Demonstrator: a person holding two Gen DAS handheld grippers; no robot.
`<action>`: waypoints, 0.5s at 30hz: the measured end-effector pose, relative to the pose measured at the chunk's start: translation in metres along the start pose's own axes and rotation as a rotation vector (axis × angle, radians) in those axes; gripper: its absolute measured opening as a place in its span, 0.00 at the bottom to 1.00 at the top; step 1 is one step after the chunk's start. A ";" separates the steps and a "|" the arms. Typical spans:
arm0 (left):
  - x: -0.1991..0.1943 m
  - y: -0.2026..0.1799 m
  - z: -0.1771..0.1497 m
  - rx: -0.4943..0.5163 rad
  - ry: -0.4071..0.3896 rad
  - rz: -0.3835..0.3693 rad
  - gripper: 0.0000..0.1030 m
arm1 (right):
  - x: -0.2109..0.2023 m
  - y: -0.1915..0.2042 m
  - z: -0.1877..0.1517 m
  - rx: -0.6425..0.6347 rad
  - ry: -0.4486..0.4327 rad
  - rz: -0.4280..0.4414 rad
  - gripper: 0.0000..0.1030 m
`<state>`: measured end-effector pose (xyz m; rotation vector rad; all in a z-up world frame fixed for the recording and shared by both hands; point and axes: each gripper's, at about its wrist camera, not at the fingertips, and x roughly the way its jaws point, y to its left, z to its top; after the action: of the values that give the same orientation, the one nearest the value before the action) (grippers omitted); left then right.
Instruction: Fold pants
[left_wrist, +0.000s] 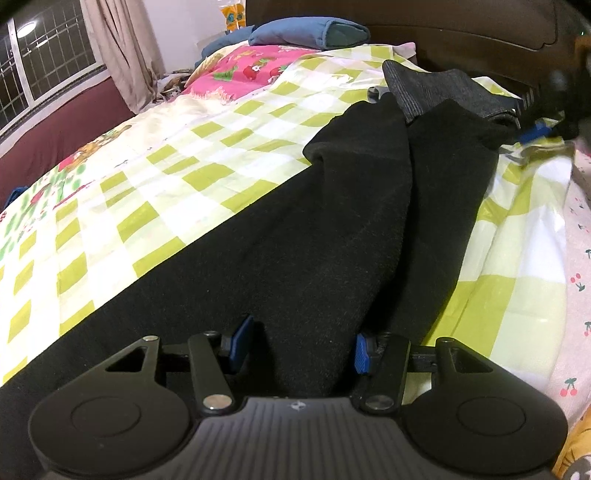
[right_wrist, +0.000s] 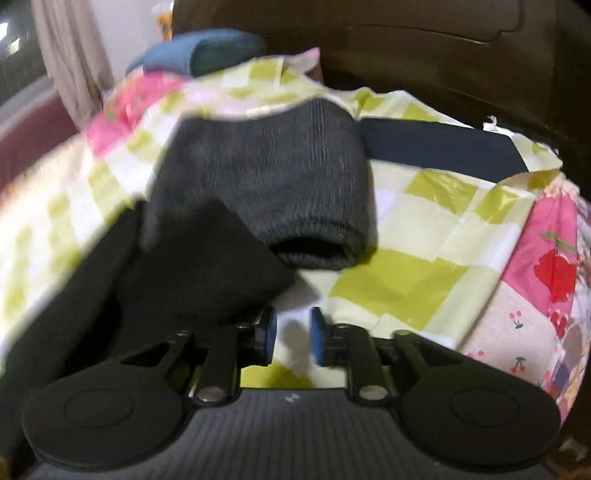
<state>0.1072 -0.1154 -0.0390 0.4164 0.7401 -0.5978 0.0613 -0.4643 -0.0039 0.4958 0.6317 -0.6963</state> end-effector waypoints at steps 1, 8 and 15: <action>0.000 0.000 0.000 0.001 0.001 0.001 0.65 | -0.006 0.008 0.005 0.000 -0.017 0.055 0.23; 0.001 -0.001 -0.001 -0.001 -0.002 0.004 0.65 | 0.041 0.063 0.016 -0.012 0.134 0.318 0.36; 0.003 0.001 -0.001 -0.006 -0.001 -0.009 0.66 | 0.103 0.069 0.016 0.148 0.285 0.384 0.38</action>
<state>0.1096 -0.1152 -0.0415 0.4076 0.7429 -0.6043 0.1782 -0.4717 -0.0479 0.8383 0.7274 -0.3103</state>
